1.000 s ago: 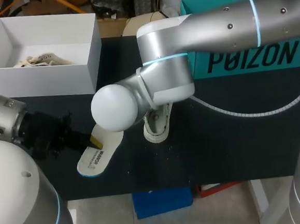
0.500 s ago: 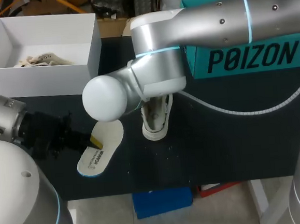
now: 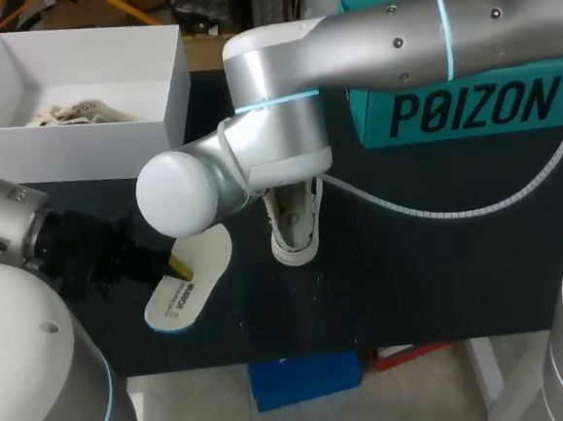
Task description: Take the shoe out of the shoebox, open the shoe tongue, remove and reinsert the insole, then place the shoe into the shoebox
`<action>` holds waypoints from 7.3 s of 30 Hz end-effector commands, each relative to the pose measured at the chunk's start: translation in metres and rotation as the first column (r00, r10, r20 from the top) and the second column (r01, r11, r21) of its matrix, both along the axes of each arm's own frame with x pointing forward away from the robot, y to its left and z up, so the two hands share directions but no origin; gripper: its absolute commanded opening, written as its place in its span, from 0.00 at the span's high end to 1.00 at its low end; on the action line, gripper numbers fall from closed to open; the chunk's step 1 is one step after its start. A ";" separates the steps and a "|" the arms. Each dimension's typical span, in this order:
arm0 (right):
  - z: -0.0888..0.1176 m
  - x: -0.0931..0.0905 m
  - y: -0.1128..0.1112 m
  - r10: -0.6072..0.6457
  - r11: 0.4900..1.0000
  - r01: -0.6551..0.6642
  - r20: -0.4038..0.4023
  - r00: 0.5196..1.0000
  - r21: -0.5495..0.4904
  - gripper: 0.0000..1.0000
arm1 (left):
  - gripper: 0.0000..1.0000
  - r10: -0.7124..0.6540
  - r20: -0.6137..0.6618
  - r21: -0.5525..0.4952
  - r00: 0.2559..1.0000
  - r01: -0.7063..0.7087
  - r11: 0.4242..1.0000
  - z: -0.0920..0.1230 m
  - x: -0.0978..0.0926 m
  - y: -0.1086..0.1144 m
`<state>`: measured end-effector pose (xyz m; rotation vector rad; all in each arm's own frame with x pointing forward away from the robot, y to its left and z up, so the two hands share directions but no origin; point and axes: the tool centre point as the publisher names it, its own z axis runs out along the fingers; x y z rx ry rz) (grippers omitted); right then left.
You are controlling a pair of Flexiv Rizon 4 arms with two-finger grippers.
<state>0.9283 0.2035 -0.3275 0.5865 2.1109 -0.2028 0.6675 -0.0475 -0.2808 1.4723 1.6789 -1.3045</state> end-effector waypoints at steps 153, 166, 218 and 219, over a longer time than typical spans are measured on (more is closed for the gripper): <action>0.070 -0.168 -0.108 0.035 0.562 0.059 -0.095 0.995 0.825 0.00 | 1.00 0.002 0.003 0.003 1.000 -0.002 1.000 0.000 -0.001 -0.001; 0.070 -0.168 -0.108 0.035 0.562 0.059 -0.095 0.995 0.825 0.00 | 1.00 -0.148 -0.020 -0.072 0.989 0.147 0.987 0.002 0.003 -0.017; 0.070 -0.168 -0.108 0.035 0.562 0.059 -0.095 0.995 0.825 0.00 | 1.00 -0.198 -0.185 0.299 0.963 0.247 0.922 -0.059 0.113 -0.139; 0.070 -0.168 -0.108 0.035 0.562 0.059 -0.095 0.995 0.825 0.00 | 1.00 -0.190 -0.183 0.299 0.965 0.238 0.924 -0.060 0.114 -0.140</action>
